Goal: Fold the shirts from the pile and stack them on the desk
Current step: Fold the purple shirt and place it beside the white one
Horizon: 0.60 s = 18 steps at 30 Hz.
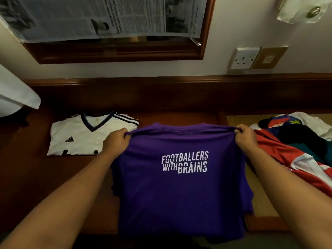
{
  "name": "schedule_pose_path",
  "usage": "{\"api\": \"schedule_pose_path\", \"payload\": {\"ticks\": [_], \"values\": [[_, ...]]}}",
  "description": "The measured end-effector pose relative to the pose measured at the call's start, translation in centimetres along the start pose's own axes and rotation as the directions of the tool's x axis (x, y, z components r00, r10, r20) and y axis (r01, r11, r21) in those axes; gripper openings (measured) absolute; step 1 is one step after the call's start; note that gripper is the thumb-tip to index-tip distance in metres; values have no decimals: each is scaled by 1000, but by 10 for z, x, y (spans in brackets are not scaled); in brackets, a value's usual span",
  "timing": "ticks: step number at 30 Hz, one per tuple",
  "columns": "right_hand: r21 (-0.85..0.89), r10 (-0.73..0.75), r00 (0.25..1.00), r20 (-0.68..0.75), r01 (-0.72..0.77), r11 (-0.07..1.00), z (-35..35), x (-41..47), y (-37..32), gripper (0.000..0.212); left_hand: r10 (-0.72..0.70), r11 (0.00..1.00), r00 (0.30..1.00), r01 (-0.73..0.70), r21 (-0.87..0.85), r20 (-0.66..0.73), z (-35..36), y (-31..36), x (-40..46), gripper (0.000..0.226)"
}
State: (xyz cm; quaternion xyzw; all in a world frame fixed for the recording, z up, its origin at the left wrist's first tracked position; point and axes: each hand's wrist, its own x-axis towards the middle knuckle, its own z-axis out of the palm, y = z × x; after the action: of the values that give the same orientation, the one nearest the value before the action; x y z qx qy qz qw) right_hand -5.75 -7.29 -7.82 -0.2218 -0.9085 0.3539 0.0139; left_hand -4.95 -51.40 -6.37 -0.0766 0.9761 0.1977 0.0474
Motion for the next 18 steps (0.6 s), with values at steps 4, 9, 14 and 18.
{"api": "schedule_pose_path", "payload": {"ticks": [4, 9, 14, 18], "values": [[-105, -103, 994, 31, 106, 989, 11, 30, -1, 19, -7, 1000, 999, 7, 7, 48, 3, -4, 35, 18], [-153, -66, 995, 74, 77, 985, 30, 72, -16, 19, 14, 1000, 999, -14, 8, 48, 12, -8, 88, 16], [-203, -68, 994, 81, 84, 976, 47, 113, -34, 18, 64, 996, 997, -66, 53, 37, 21, -1, 140, 20], [-297, -121, 990, 75, 138, 945, 65, 140, -38, 24, 52, 997, 998, -54, 59, 27, 34, 5, 167, 23]]}}
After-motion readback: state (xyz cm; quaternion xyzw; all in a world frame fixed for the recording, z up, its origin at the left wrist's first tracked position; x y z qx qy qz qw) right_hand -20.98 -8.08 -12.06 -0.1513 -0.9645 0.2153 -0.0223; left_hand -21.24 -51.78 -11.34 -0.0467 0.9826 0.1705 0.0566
